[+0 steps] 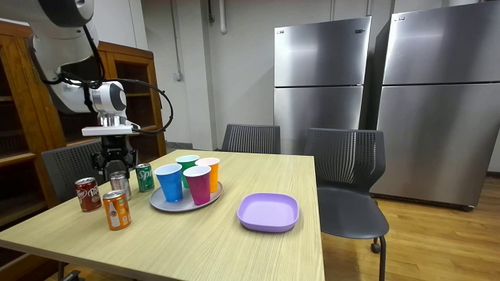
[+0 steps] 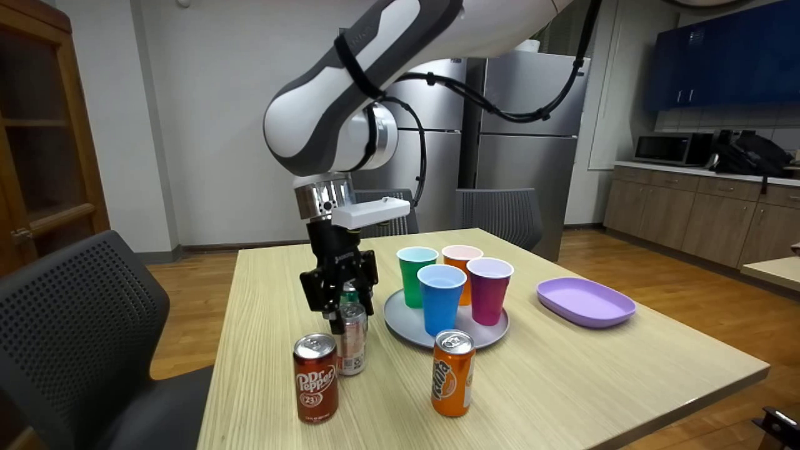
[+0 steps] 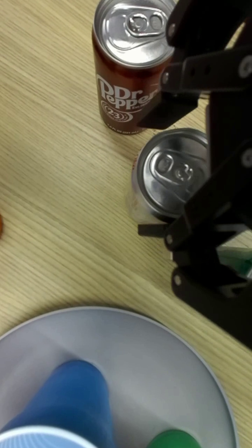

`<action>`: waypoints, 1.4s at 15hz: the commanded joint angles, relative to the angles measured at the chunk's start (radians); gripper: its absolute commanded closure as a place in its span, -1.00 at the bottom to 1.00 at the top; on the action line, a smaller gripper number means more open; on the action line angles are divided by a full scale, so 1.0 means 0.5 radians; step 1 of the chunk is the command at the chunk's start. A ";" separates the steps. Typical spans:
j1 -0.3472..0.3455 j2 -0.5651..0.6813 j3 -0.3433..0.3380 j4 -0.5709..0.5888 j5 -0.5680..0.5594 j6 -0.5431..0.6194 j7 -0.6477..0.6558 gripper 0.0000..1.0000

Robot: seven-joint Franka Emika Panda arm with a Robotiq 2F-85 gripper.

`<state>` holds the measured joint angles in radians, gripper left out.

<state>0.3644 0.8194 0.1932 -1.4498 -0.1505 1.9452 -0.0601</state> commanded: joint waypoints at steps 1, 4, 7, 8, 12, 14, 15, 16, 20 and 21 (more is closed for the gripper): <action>0.016 0.042 -0.001 0.105 -0.004 -0.092 -0.035 0.16; 0.016 0.038 -0.003 0.103 -0.005 -0.094 -0.032 0.27; 0.014 0.022 -0.003 0.090 -0.005 -0.089 -0.029 0.27; 0.012 0.009 -0.001 0.078 -0.004 -0.082 -0.030 0.27; 0.002 -0.074 0.008 0.013 -0.002 -0.024 -0.031 0.27; -0.004 -0.130 0.012 -0.025 -0.001 0.007 -0.033 0.27; -0.007 -0.157 0.013 -0.040 -0.002 0.019 -0.034 0.27; -0.014 -0.198 0.017 -0.066 0.002 0.036 -0.041 0.27; -0.044 -0.353 0.027 -0.136 0.016 0.082 -0.076 0.27; -0.053 -0.391 0.029 -0.149 0.019 0.089 -0.092 0.27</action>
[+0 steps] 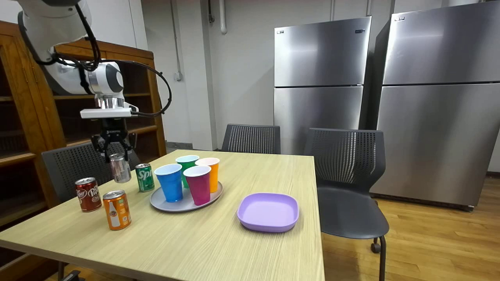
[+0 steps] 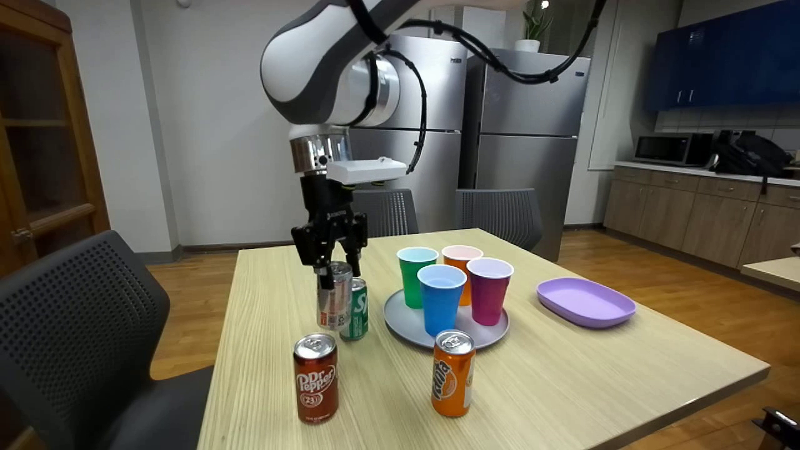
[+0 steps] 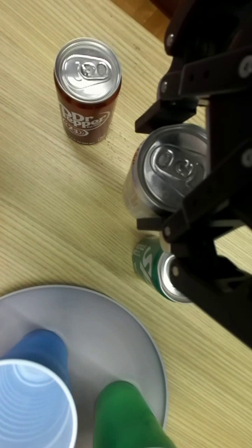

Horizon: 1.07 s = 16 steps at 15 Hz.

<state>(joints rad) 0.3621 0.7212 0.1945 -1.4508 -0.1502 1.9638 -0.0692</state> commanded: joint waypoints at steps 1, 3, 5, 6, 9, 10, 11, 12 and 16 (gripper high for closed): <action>-0.056 -0.229 0.025 -0.156 0.020 0.053 -0.084 0.27; -0.078 -0.293 0.023 -0.174 0.027 0.045 -0.111 0.27; -0.116 -0.353 0.033 -0.190 0.057 0.035 -0.163 0.27; -0.133 -0.380 0.034 -0.190 0.071 0.020 -0.186 0.27; -0.183 -0.440 0.035 -0.189 0.112 -0.007 -0.259 0.27; -0.199 -0.460 0.029 -0.195 0.122 -0.008 -0.273 0.27; -0.213 -0.478 0.026 -0.204 0.130 -0.004 -0.288 0.27; -0.228 -0.497 0.022 -0.213 0.134 0.002 -0.300 0.27; -0.291 -0.561 0.003 -0.258 0.138 0.021 -0.310 0.27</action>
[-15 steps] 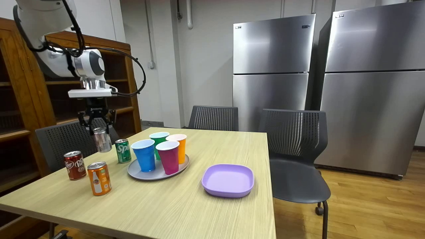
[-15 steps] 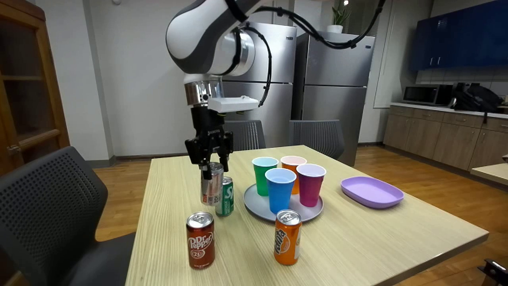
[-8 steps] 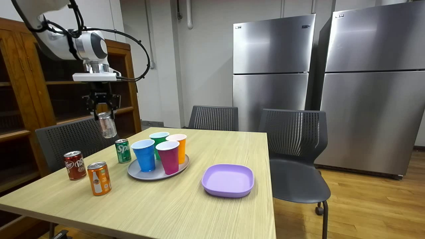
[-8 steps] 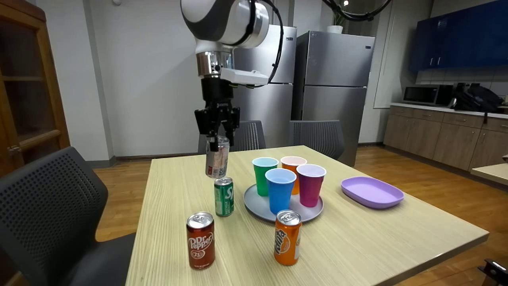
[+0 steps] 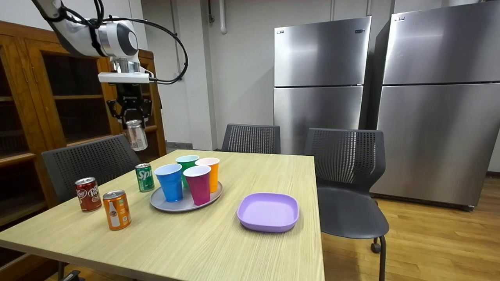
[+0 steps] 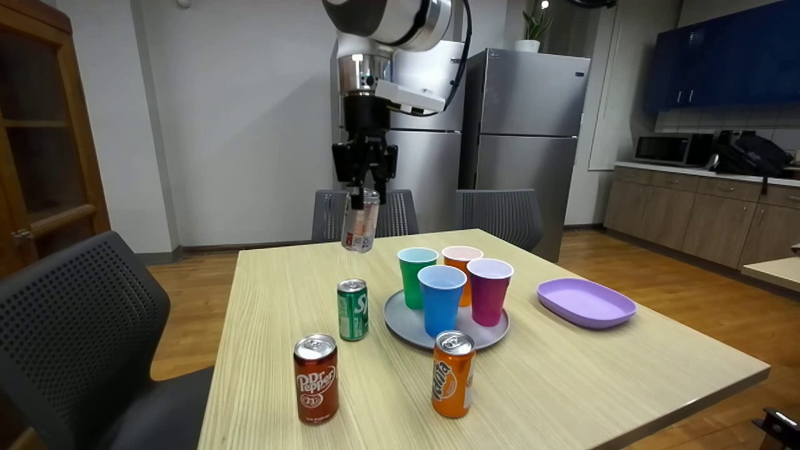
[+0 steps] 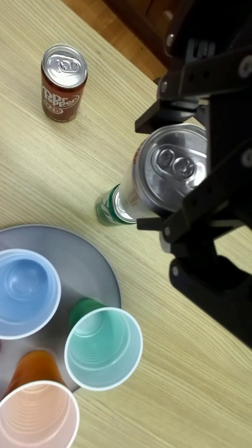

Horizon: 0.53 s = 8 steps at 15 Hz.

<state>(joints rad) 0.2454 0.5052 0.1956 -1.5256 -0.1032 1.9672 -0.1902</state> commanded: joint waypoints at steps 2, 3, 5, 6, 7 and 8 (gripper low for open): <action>-0.090 -0.155 -0.009 -0.122 0.047 0.007 -0.073 0.27; -0.108 -0.170 -0.012 -0.131 0.051 0.003 -0.079 0.27; -0.146 -0.199 -0.026 -0.152 0.060 0.000 -0.095 0.27; -0.165 -0.220 -0.033 -0.169 0.065 0.000 -0.105 0.27; -0.184 -0.236 -0.039 -0.184 0.069 0.001 -0.114 0.27; -0.203 -0.254 -0.045 -0.200 0.074 0.001 -0.124 0.27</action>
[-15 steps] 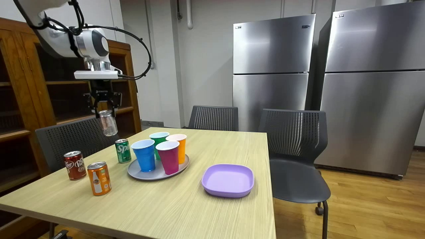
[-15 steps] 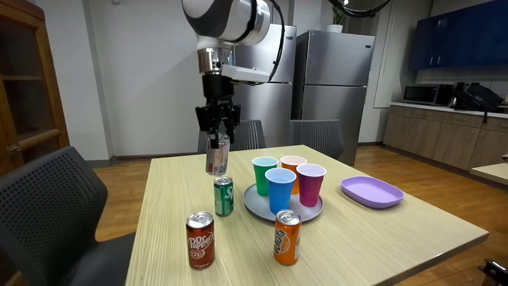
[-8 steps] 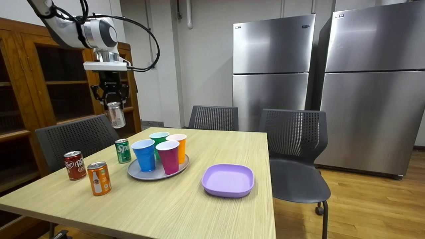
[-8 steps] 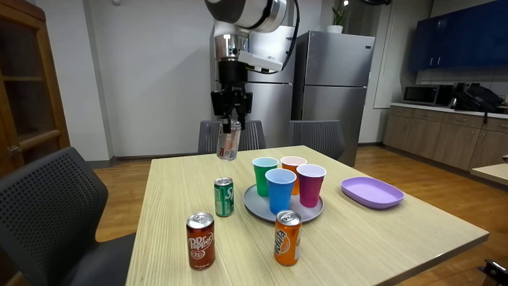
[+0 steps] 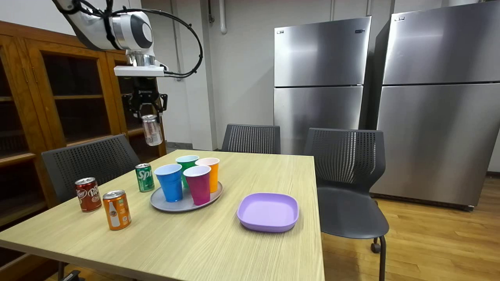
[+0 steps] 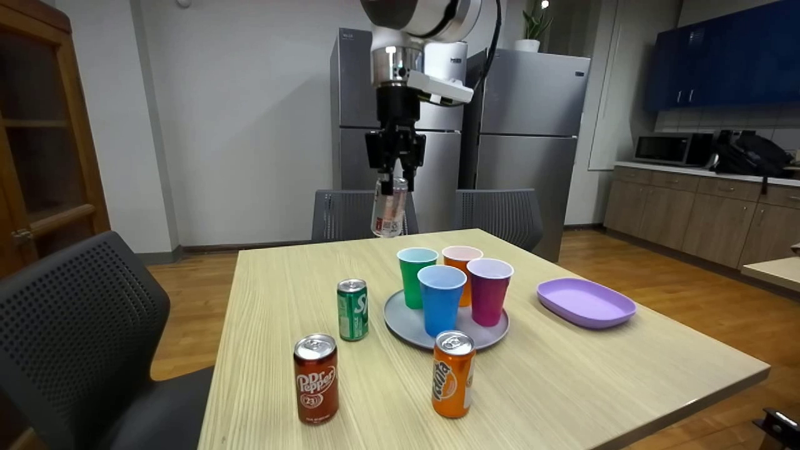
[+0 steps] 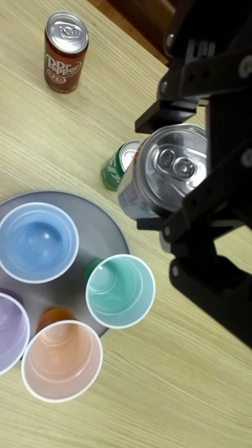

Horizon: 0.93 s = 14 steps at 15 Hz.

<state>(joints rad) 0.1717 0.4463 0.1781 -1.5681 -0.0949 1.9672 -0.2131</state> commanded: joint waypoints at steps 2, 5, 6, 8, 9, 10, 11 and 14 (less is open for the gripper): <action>-0.089 -0.171 -0.030 -0.145 0.070 0.003 -0.093 0.27; -0.139 -0.230 -0.065 -0.208 0.086 0.008 -0.095 0.27; -0.152 -0.247 -0.076 -0.228 0.089 0.010 -0.089 0.27; -0.182 -0.280 -0.103 -0.281 0.102 0.021 -0.083 0.27; -0.195 -0.297 -0.114 -0.307 0.111 0.023 -0.079 0.27; -0.210 -0.313 -0.128 -0.340 0.115 0.032 -0.071 0.27; -0.226 -0.333 -0.142 -0.373 0.125 0.039 -0.068 0.27; -0.278 -0.390 -0.191 -0.476 0.157 0.065 -0.059 0.27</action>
<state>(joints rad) 0.0614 0.3252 0.0955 -1.7199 -0.0450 1.9696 -0.2309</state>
